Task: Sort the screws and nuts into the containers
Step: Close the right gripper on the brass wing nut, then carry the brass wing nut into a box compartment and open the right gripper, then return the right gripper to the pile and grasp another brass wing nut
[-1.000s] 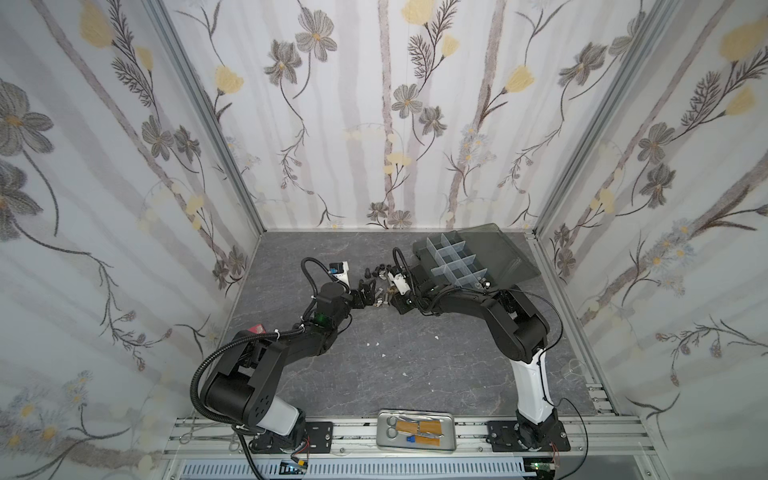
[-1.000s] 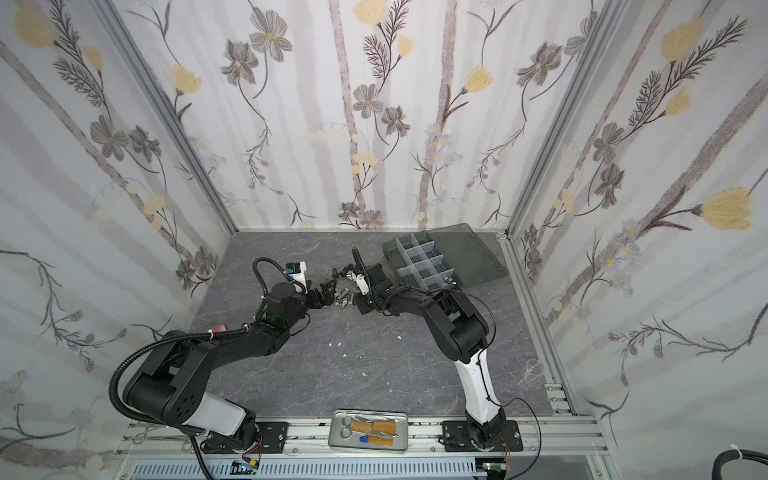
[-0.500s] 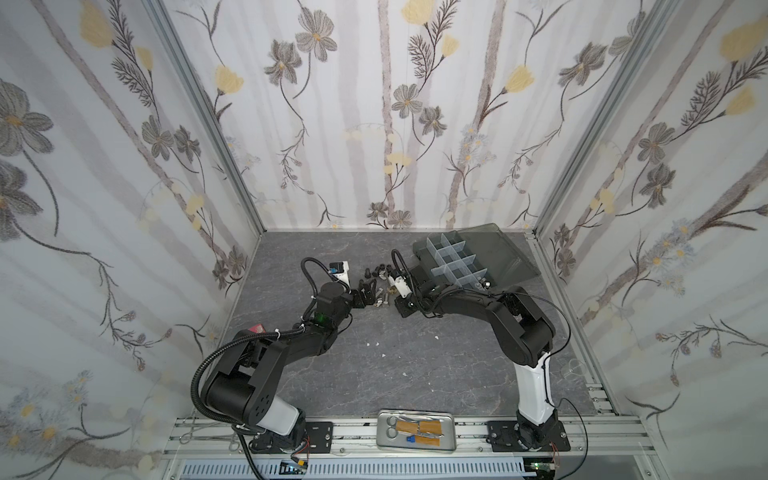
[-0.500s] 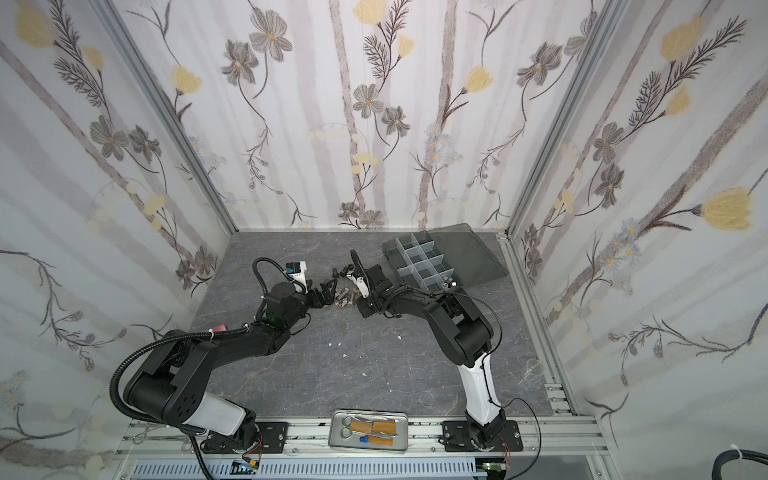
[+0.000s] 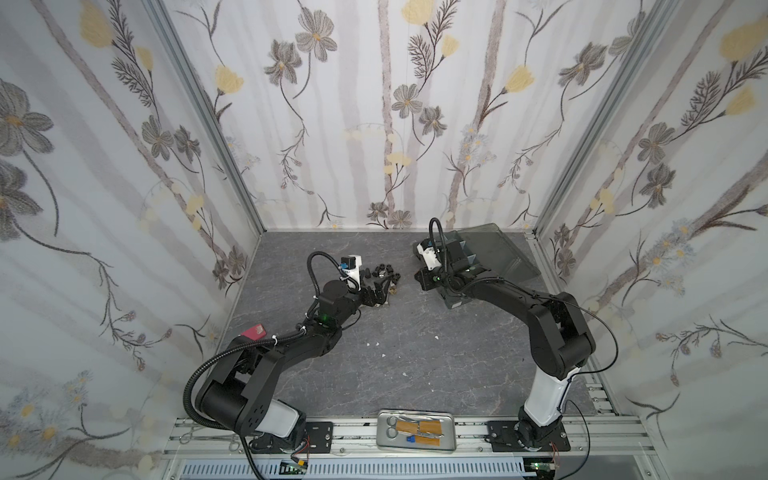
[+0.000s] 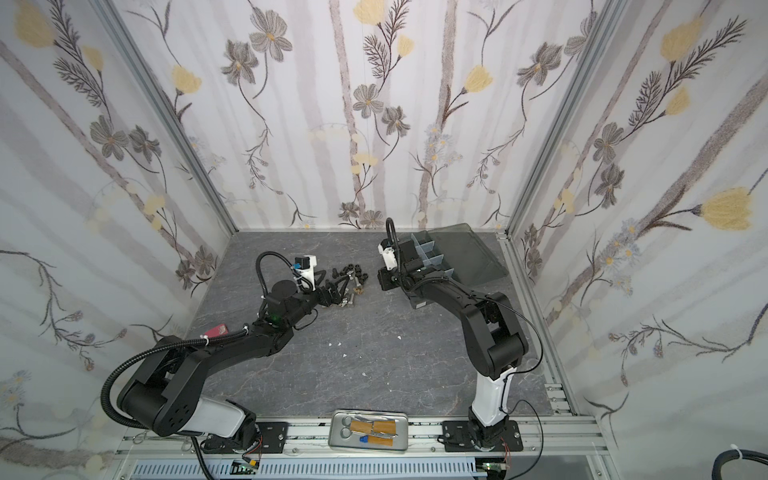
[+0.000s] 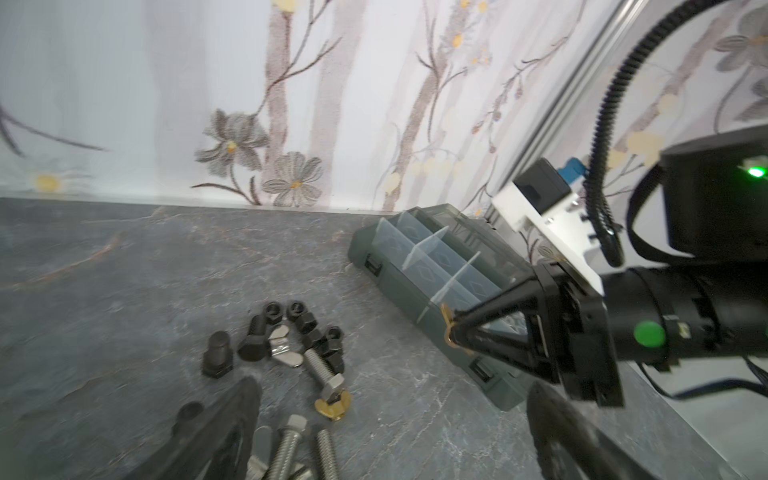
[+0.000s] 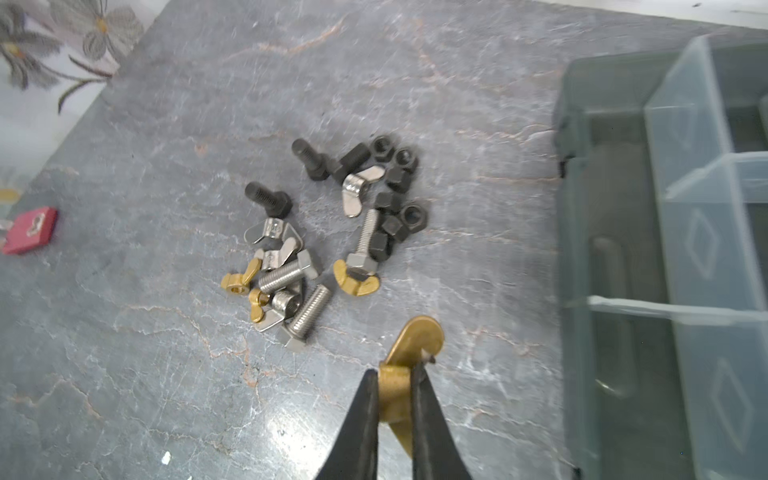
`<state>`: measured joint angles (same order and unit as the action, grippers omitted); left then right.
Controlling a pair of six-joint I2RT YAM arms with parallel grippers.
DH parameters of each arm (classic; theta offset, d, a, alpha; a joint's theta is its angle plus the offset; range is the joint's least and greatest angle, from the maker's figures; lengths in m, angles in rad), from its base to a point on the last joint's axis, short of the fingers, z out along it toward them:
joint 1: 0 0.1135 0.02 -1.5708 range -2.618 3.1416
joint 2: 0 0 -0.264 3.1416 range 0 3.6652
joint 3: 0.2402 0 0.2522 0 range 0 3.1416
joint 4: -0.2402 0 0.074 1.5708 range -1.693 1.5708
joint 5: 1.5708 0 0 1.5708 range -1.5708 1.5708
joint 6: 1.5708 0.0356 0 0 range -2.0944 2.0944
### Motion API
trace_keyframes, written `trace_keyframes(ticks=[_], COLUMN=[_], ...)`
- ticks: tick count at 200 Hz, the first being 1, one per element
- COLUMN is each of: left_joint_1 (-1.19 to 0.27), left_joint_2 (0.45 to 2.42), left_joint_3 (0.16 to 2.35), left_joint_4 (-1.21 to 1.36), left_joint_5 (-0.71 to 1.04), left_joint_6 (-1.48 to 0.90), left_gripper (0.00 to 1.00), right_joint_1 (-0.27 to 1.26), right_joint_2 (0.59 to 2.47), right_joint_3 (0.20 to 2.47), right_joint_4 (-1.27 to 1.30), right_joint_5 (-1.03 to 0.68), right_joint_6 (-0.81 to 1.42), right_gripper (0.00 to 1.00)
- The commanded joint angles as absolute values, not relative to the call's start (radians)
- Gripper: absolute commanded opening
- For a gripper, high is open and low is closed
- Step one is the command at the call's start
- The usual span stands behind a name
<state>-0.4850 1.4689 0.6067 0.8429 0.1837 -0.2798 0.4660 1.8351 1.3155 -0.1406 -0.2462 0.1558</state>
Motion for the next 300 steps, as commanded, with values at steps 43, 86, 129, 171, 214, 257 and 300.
trace_keyframes(ticks=[43, 86, 129, 171, 214, 257, 300], left_joint_1=[-0.549, -0.551, -0.55, -0.551, -0.551, -0.549, -0.484], left_joint_2=[1.565, 1.591, 1.607, 1.614, 1.606, 1.576, 1.5], left_joint_3=[0.702, 0.709, 0.716, 0.722, 0.714, 0.706, 0.659], left_joint_4=[0.898, 0.897, 0.892, 0.887, 0.884, 0.87, 0.838], left_joint_5=[0.286, 0.279, 0.269, 0.265, 0.258, 0.232, 0.171], left_joint_6=[-0.213, -0.222, -0.228, -0.235, -0.23, -0.219, -0.267], left_gripper=[1.0, 1.0, 1.0, 1.0, 1.0, 1.0, 1.0], right_joint_1=[0.291, 0.21, 0.165, 0.154, 0.151, 0.163, 0.327], right_joint_2=[1.773, 1.742, 1.746, 1.772, 1.797, 1.736, 1.703], right_joint_3=[1.273, 1.231, 1.205, 1.183, 1.176, 1.18, 1.215], right_joint_4=[-0.272, -0.274, -0.273, -0.255, -0.247, -0.238, -0.18], right_joint_5=[-0.227, -0.176, -0.141, -0.13, -0.131, -0.177, -0.242], right_joint_6=[0.122, 0.149, 0.178, 0.196, 0.199, 0.194, 0.134], right_gripper=[0.15, 0.15, 0.15, 0.17, 0.19, 0.27, 0.33])
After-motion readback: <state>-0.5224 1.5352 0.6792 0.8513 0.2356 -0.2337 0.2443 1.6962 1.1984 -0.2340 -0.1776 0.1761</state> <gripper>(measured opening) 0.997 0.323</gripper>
